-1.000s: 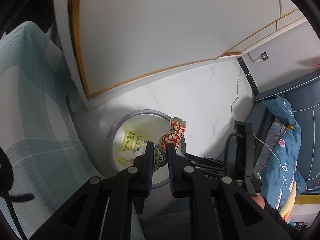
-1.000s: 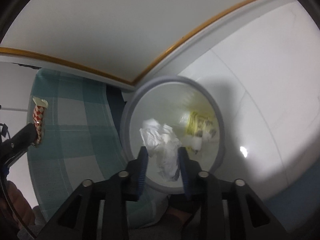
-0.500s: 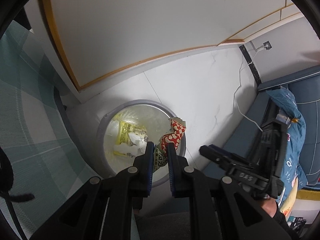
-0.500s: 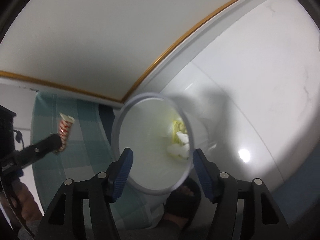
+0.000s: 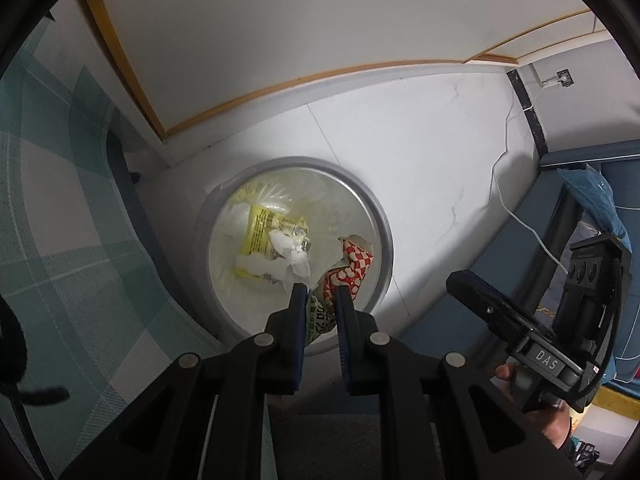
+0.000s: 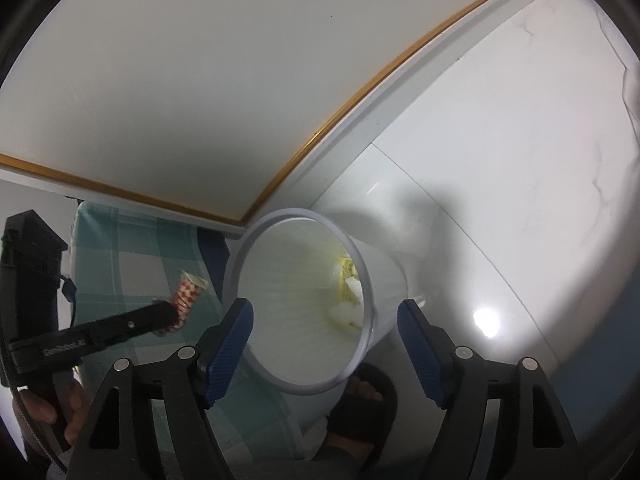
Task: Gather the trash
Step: 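Open the right gripper to drop the tissue while the left gripper releases the wrapper, then move both tools back up over the table, then lower the right gripper around the brown LOVE & TASTY packet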
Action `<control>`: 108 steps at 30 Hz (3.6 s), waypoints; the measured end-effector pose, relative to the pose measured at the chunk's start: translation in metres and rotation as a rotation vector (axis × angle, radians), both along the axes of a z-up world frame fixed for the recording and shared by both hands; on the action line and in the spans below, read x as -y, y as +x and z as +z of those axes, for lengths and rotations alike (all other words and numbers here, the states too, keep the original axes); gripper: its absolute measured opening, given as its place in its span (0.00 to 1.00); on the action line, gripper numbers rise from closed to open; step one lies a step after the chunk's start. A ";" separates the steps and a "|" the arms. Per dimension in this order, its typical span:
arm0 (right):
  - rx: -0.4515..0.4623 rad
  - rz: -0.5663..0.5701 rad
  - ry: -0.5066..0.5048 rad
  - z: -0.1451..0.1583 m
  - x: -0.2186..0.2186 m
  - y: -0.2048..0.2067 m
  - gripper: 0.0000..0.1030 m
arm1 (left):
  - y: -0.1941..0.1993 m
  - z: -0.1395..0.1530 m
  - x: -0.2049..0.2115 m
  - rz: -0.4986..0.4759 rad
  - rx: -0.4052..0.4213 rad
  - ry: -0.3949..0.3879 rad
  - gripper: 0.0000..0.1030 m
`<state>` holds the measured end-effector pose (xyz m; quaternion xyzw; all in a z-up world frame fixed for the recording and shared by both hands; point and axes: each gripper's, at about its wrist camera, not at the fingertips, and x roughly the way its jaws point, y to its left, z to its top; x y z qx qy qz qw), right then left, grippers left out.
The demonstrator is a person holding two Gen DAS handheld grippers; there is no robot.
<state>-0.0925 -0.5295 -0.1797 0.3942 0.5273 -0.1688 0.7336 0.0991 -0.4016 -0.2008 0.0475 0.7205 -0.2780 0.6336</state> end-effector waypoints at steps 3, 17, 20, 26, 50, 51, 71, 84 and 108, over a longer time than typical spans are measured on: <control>-0.004 -0.007 0.008 -0.001 0.002 -0.003 0.73 | -0.001 -0.004 -0.001 0.011 -0.019 0.022 0.10; -0.003 -0.017 -0.012 0.003 0.003 -0.009 0.77 | -0.007 0.003 -0.003 0.035 0.050 0.053 0.54; -0.004 -0.019 -0.015 0.004 0.004 -0.010 0.77 | -0.008 0.005 -0.005 0.031 0.074 0.060 0.65; 0.003 -0.022 -0.031 0.011 0.003 -0.011 0.77 | -0.011 0.011 -0.008 0.028 0.128 0.083 0.70; 0.088 0.027 -0.198 0.095 -0.025 -0.011 0.80 | -0.031 0.090 -0.036 0.058 0.424 0.040 0.70; 0.093 0.033 -0.213 0.101 -0.028 -0.010 0.80 | -0.031 0.096 -0.041 0.066 0.437 0.029 0.70; 0.395 0.218 -0.459 0.244 -0.153 0.025 0.80 | -0.037 0.184 -0.170 0.338 0.699 -0.080 0.70; 0.535 0.423 -0.470 0.253 -0.283 0.069 0.80 | -0.045 0.216 -0.286 0.532 0.821 -0.045 0.84; 0.411 0.694 -0.500 0.180 -0.433 0.153 0.79 | -0.030 0.182 -0.445 0.784 0.828 -0.068 0.88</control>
